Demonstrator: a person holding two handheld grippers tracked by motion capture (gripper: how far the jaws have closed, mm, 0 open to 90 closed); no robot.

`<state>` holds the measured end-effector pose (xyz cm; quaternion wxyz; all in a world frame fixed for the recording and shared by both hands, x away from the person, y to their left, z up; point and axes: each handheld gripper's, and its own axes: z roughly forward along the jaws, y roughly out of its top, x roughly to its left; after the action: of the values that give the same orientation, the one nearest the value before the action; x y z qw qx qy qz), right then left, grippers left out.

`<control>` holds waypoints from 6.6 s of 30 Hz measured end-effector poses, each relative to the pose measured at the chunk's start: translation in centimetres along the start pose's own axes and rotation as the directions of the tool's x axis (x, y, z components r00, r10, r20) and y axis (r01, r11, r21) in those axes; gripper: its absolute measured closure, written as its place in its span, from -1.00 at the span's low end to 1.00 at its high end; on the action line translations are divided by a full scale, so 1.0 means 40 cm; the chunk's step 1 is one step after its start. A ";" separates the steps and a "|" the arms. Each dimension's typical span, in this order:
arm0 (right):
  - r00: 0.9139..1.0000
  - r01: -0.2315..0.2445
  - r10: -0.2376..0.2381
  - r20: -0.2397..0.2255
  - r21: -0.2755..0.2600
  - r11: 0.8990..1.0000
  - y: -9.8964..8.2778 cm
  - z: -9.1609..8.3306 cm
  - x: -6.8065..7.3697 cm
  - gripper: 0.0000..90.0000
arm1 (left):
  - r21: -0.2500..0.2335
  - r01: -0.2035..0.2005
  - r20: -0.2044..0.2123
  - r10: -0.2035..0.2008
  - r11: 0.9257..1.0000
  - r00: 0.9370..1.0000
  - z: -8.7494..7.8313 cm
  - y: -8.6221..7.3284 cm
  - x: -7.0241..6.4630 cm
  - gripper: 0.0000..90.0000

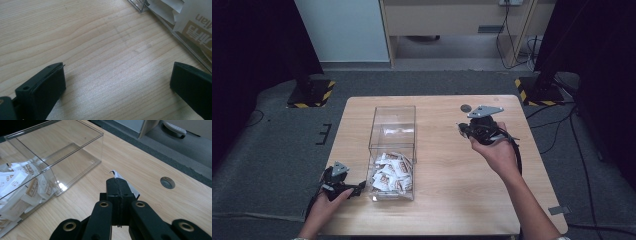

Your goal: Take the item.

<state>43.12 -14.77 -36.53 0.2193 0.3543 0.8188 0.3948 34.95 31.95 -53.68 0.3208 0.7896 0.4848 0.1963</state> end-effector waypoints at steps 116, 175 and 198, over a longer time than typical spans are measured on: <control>0.978 -0.199 0.192 0.079 0.096 0.975 -0.192 0.181 -0.093 -0.02 | 0.000 0.000 0.000 0.000 1.000 1.000 0.000 0.000 0.000 -1.00; 0.985 -0.173 0.169 0.042 0.104 0.979 -0.367 0.047 0.034 -0.84 | 0.001 -0.001 0.000 0.001 1.000 1.000 0.000 0.000 0.000 -1.00; 0.985 -0.170 0.169 0.017 0.148 0.974 -0.446 0.105 0.113 -0.91 | 0.000 0.000 0.000 0.000 1.000 1.000 0.000 0.000 0.000 -1.00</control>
<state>35.60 -17.10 -53.68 0.1595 0.4391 0.8123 0.3492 34.95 31.95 -53.68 0.3208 0.7896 0.4848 0.1964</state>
